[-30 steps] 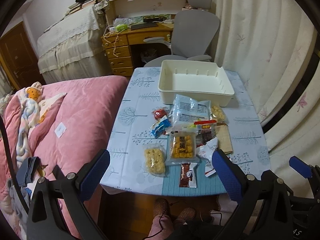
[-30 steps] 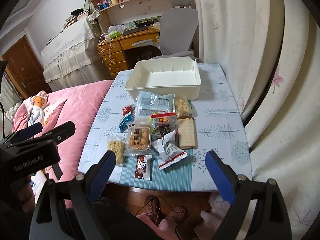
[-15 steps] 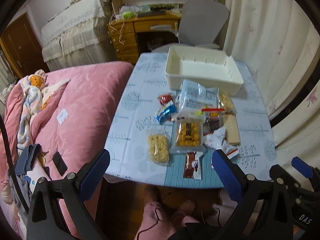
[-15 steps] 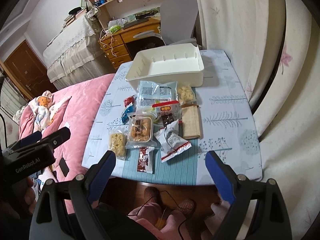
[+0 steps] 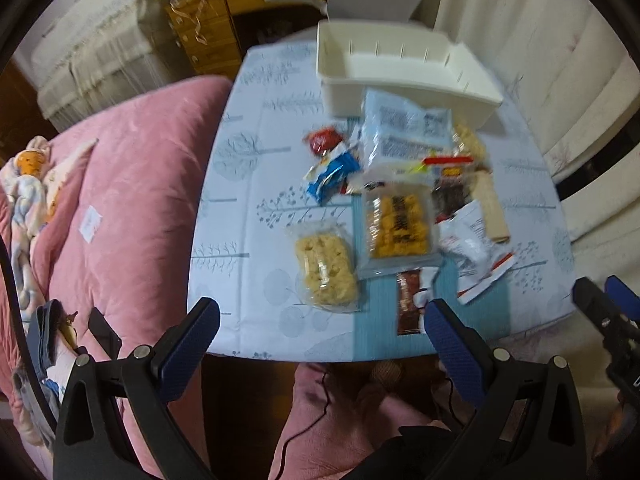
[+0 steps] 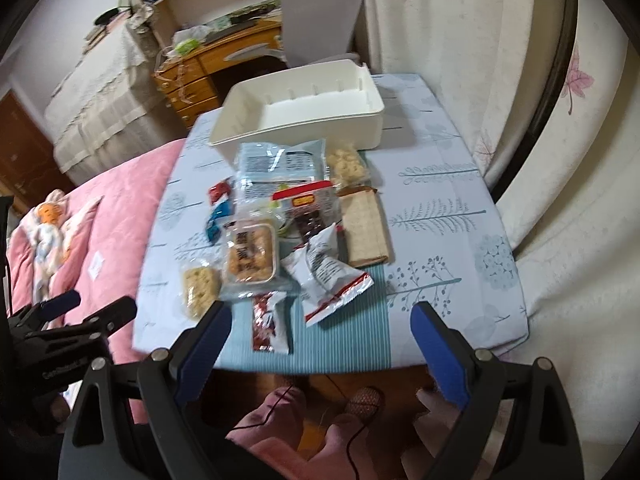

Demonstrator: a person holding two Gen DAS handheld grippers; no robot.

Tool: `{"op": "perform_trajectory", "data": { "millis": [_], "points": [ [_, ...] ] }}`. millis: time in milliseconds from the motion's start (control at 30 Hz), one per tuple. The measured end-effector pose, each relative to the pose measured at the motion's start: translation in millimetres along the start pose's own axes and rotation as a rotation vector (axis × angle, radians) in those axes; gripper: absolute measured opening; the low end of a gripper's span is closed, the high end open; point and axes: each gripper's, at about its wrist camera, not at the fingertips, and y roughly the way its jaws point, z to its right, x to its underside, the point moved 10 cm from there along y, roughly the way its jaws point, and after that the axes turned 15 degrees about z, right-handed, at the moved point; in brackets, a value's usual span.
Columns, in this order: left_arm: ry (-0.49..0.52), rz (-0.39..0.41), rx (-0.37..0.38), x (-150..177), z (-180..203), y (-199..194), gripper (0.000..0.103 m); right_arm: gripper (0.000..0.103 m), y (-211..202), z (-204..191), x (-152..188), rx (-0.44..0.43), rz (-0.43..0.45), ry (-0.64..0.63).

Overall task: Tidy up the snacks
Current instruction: 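Grasp the clear bag of yellow puffed snack with the left gripper while the right grasps the brown wafer packet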

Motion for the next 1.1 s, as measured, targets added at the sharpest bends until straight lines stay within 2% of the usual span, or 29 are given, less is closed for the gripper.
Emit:
{"op": "perform_trajectory", "data": {
  "millis": [200, 333, 600, 733, 767, 867, 967, 1100],
  "points": [
    [0.044, -0.122, 0.052, 9.0, -20.3, 54.9, 0.102, 0.092, 29.9, -12.4, 12.8, 0.074, 0.008, 0.02],
    [0.093, -0.184, 0.086, 18.6, -22.9, 88.2, 0.101, 0.092, 48.3, -24.3, 29.8, 0.087, -0.015, 0.042],
    [0.162, -0.233, 0.18, 32.6, -9.4, 134.1, 0.101, 0.092, 87.4, -45.3, 67.6, 0.102, 0.023, 0.02],
    [0.193, -0.246, 0.194, 35.8, -0.9, 153.9, 0.1, 0.092, 105.9, -53.2, 86.1, 0.119, 0.044, -0.008],
    [0.206, -0.257, 0.193, 38.2, 1.2, 159.4, 0.097, 0.092, 108.8, -55.6, 88.7, 0.12, 0.053, -0.019],
    [0.233, -0.281, 0.194, 43.4, 5.7, 169.5, 0.094, 0.091, 117.3, -63.8, 97.4, 0.114, 0.07, -0.062],
    [0.241, -0.3, 0.208, 47.0, 8.8, 176.3, 0.092, 0.084, 128.9, -71.5, 107.4, 0.098, 0.054, -0.081],
    [0.26, -0.317, 0.212, 49.3, 13.2, 181.8, 0.09, 0.079, 138.6, -74.6, 114.0, 0.087, 0.036, -0.061]
  ]
}}
